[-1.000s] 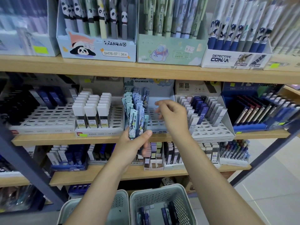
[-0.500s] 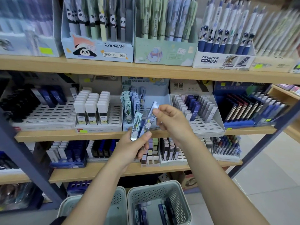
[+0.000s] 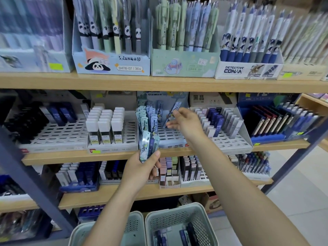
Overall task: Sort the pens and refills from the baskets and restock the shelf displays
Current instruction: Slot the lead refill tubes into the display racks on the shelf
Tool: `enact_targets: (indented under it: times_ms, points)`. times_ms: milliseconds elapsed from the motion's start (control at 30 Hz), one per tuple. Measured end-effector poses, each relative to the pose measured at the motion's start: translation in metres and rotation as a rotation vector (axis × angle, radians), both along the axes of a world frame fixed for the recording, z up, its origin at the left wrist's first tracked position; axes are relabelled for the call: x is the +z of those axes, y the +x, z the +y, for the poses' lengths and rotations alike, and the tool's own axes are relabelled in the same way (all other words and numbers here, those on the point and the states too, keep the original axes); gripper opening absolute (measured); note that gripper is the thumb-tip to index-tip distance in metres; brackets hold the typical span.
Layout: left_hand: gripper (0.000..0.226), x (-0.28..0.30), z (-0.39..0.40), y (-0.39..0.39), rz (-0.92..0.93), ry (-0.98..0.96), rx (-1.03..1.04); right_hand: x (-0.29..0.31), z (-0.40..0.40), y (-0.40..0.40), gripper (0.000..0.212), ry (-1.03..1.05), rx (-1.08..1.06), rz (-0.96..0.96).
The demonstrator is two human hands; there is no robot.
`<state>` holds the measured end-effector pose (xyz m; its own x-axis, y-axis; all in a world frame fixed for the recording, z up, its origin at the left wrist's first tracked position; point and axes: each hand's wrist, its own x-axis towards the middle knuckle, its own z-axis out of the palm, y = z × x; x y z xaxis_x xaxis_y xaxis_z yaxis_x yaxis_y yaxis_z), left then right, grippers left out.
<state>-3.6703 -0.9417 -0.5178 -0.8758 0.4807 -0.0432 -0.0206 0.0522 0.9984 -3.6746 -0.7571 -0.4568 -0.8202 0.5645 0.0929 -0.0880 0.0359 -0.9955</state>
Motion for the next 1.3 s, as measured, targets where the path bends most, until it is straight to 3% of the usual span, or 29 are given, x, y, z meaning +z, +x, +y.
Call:
enact_targets:
  times_ms: [633, 800, 1100, 1167, 1300]
  points:
    - [0.030, -0.006, 0.014, -0.011, -0.031, -0.006, -0.052, -0.015, 0.017, -0.043, 0.004, -0.095, 0.041, -0.002]
    - [0.030, -0.005, 0.016, -0.010, -0.034, 0.013, -0.049, -0.013, 0.017, -0.043, 0.017, -0.081, 0.043, -0.035]
    - [0.029, -0.006, 0.017, -0.010, -0.043, 0.008, -0.042, -0.012, 0.018, -0.051, 0.011, 0.353, 0.033, -0.184]
    - [0.029, -0.006, 0.017, -0.010, -0.044, 0.012, -0.042, -0.019, 0.017, -0.052, 0.020, 0.460, 0.017, -0.210]
    - [0.028, -0.004, 0.018, -0.010, -0.051, 0.034, -0.049, -0.024, 0.020, -0.058, 0.016, 0.469, -0.045, -0.244]
